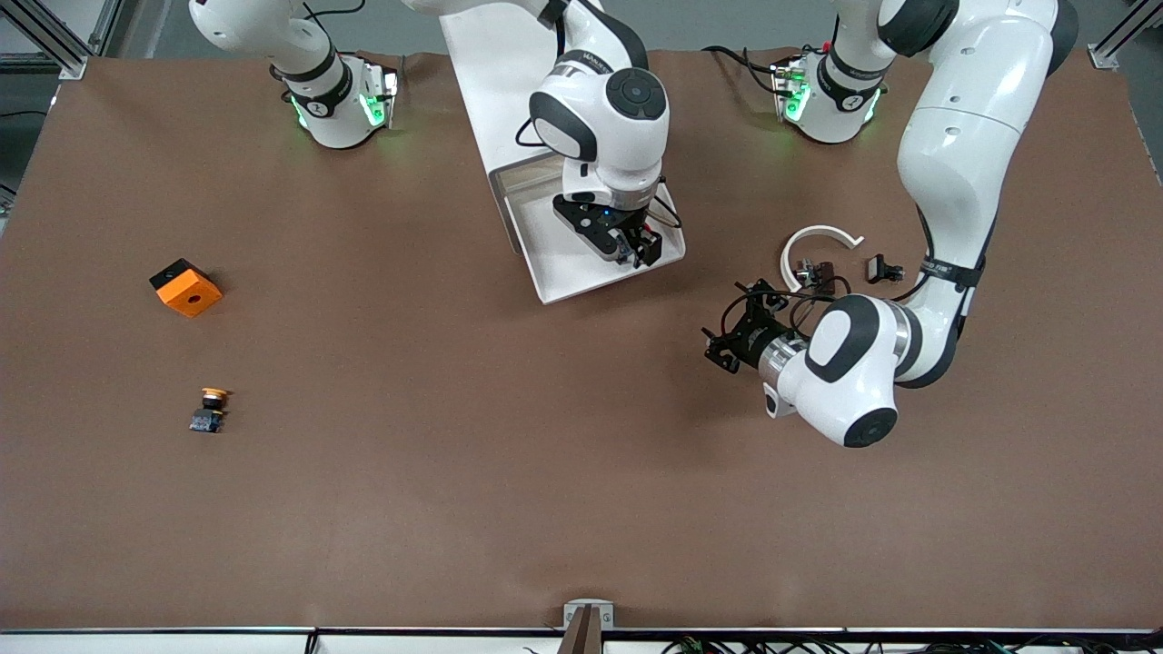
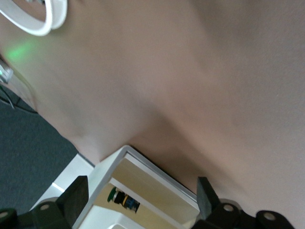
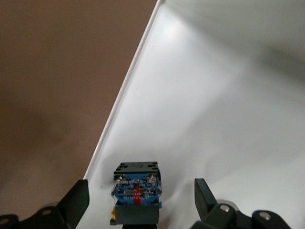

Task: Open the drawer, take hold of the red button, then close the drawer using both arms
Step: 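Lift the red button out with the right gripper while the left gripper withdraws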

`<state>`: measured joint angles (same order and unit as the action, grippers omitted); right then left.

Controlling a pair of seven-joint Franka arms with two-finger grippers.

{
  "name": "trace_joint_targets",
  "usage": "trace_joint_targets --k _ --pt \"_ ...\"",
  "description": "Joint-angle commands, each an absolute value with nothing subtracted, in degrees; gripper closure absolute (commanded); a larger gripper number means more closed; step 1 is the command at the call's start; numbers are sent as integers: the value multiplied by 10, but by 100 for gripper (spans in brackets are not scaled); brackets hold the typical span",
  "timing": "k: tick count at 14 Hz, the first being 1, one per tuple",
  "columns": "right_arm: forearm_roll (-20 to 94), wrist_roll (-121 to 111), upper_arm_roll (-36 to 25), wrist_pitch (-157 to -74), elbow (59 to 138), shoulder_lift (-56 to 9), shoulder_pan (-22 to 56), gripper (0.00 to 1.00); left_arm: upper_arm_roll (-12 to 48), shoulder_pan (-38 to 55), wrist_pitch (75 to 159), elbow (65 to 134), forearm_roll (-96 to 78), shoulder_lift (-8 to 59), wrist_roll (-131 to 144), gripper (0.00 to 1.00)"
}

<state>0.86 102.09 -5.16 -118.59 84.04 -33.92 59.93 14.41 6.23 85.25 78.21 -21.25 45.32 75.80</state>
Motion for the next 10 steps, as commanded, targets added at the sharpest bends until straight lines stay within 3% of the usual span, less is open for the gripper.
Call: trace_joint_targets --k 1,4,8,9,10 --pt "4 1027 -57 -1188 826 -349 607 17 134 61 862 788 -163 439 744 0" --pt "5 1025 -57 -1188 826 -349 606 37 127 65 931 788 -137 427 719 0" --pt "5 1024 -57 -1191 826 -349 606 42 127 70 987 788 -136 433 694 0" --pt "4 1024 -57 -1191 826 -349 606 54 127 71 988 788 -136 432 667 0" --pt "4 1023 -57 -1191 826 -349 607 75 127 69 988 788 -136 428 656 0"
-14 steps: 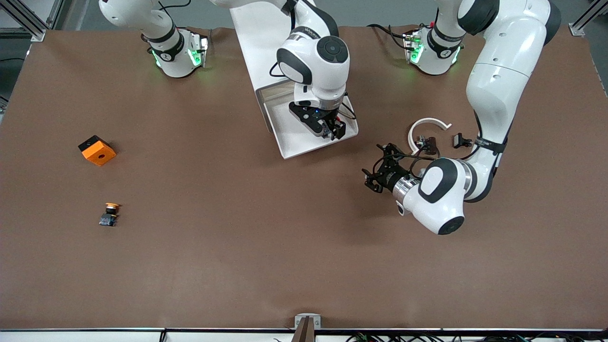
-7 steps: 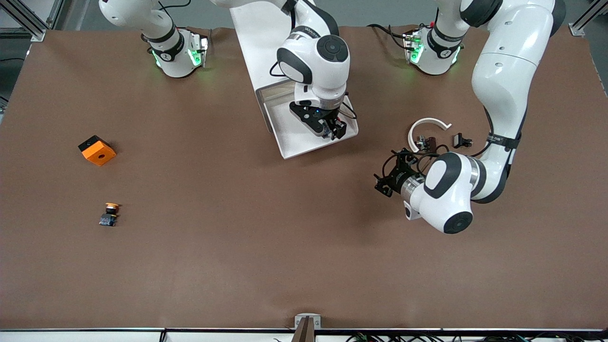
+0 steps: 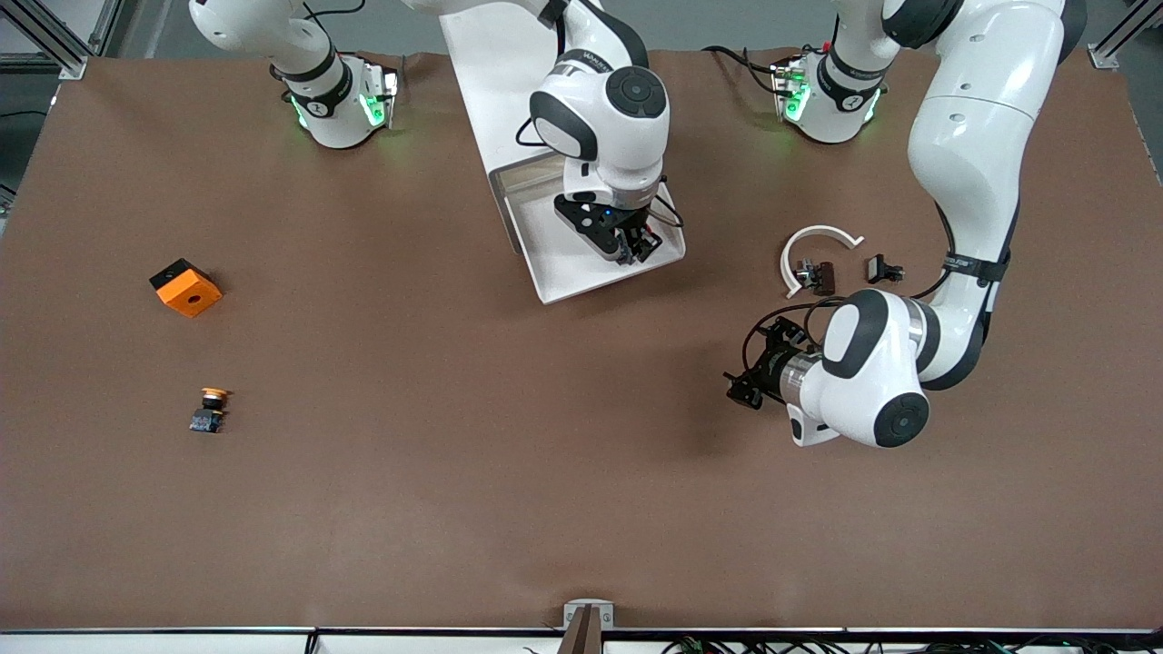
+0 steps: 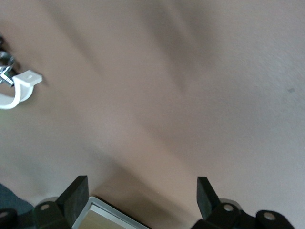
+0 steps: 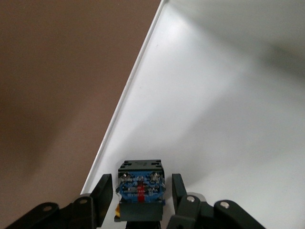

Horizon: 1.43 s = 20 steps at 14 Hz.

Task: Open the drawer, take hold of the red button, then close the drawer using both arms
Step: 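Lift the red button out with the right gripper while the left gripper withdraws, then carry the red button toward the yellow button while the left gripper reaches the drawer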

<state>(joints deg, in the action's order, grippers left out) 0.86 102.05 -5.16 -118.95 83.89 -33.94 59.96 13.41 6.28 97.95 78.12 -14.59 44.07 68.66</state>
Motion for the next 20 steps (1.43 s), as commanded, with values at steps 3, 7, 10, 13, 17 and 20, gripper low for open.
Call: trace_joint_targets --k 3,7,10,13,17,20 --pt "4 1021 -57 -1190 826 -348 606 100 127 60 988 766 -137 426 611 0" --pt "14 988 -56 -1166 803 -327 576 100 106 64 990 754 -114 422 556 0" --pt "61 903 -56 -1080 763 -298 518 100 123 76 1005 756 -70 403 533 0" --pt "65 745 -62 -1029 761 -264 447 100 148 76 1050 764 -40 382 533 0" --pt "60 532 -62 -1004 774 -259 350 100 152 119 1073 771 8 377 537 0" --pt "60 411 -62 -1019 801 -259 286 100 151 142 1103 788 14 367 541 0"
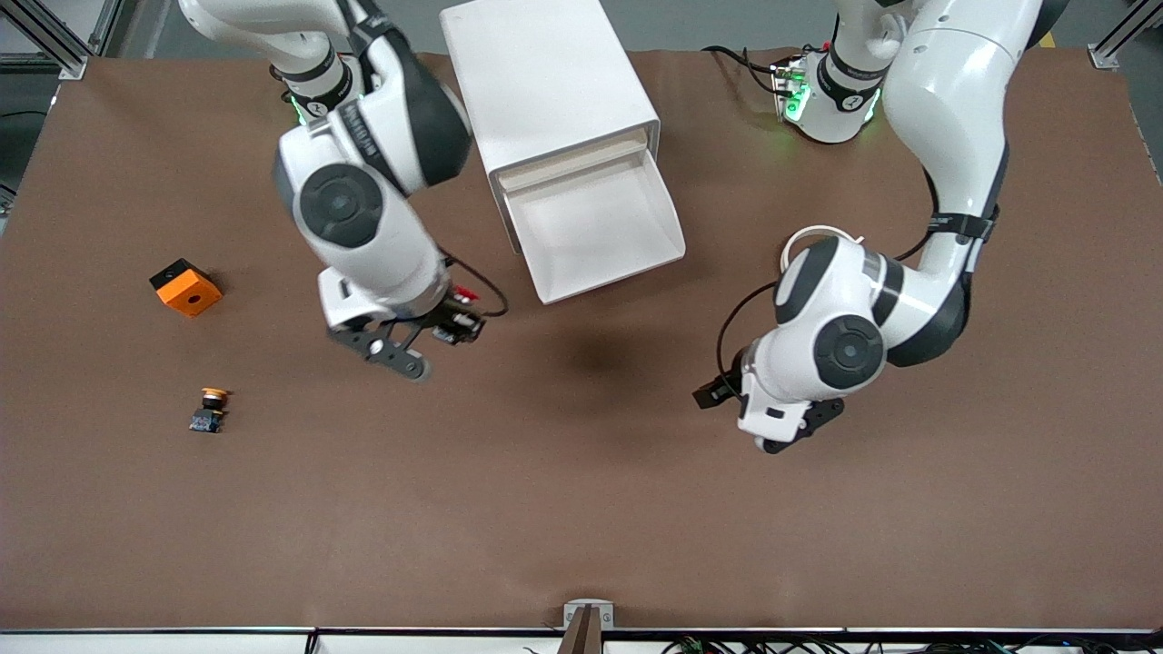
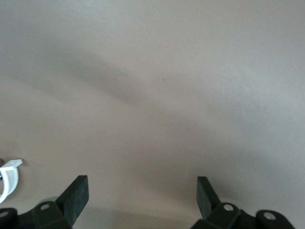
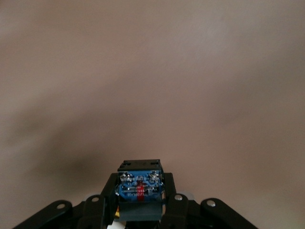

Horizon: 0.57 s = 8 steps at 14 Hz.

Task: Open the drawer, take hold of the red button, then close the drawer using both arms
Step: 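Carry the red button toward the yellow button while the left gripper reaches the drawer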

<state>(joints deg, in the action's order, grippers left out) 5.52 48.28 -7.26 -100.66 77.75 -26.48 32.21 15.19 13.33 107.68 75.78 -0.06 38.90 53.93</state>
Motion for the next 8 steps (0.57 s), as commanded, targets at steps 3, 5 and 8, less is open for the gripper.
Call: trace_joint_targets --k 3,5,8 --pt "61 269 -62 -1072 862 -246 218 100 152 160 1162 863 35 328 544 0" --pt "61 179 -62 -1149 939 -224 171 100 151 169 1211 916 35 303 544 0" --pt "62 91 -62 -1240 1013 -221 118 100 152 182 1242 940 66 298 546 0"
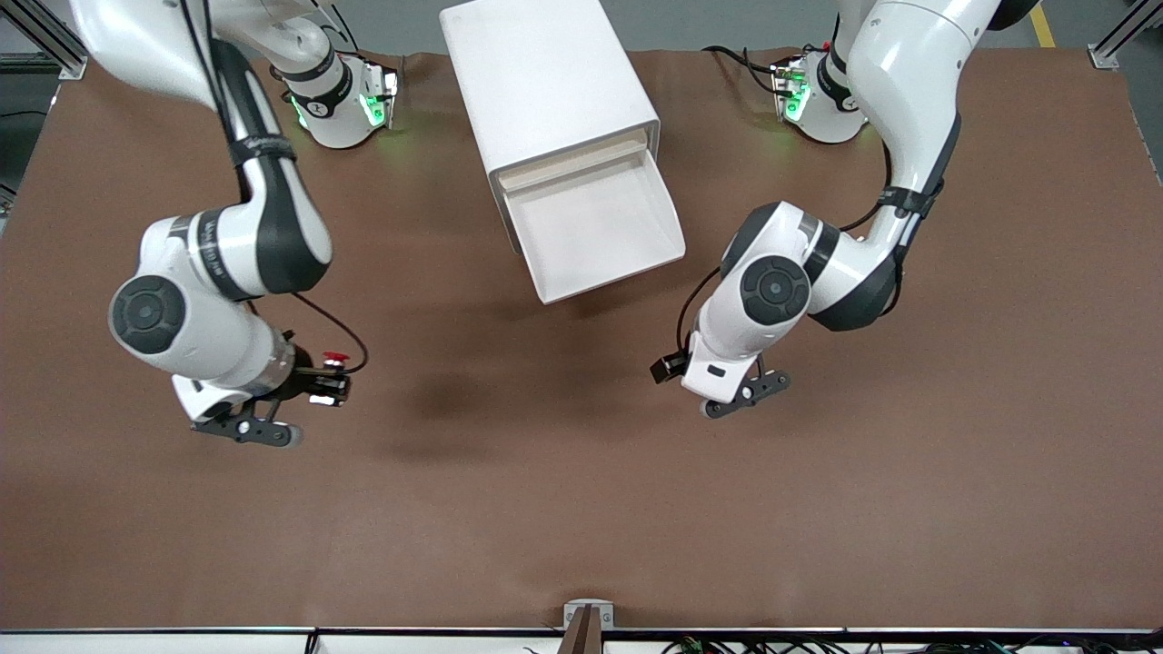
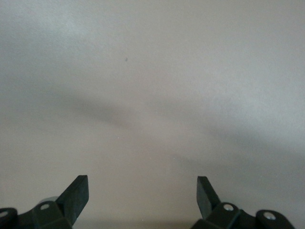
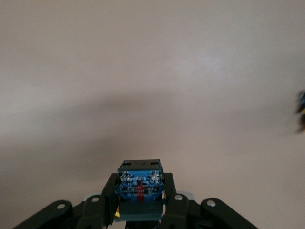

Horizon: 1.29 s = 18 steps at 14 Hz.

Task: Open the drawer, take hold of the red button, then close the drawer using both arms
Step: 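Carry the red button toward the yellow button while the left gripper reaches the drawer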

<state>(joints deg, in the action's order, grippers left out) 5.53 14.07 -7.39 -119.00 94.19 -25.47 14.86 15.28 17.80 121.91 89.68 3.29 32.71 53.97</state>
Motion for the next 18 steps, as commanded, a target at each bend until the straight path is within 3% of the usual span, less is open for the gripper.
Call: trace_joint_targets --k 1,8,18 --pt "62 57 -62 -1268 1026 -224 97 100 154 182 1242 941 78 298 549 0" --pt "67 -47 -61 -1315 1031 -265 0 100 156 217 1242 947 80 304 573 0" --pt "73 -55 -57 -1416 1027 -344 -2 100 193 230 1231 960 45 308 644 0"
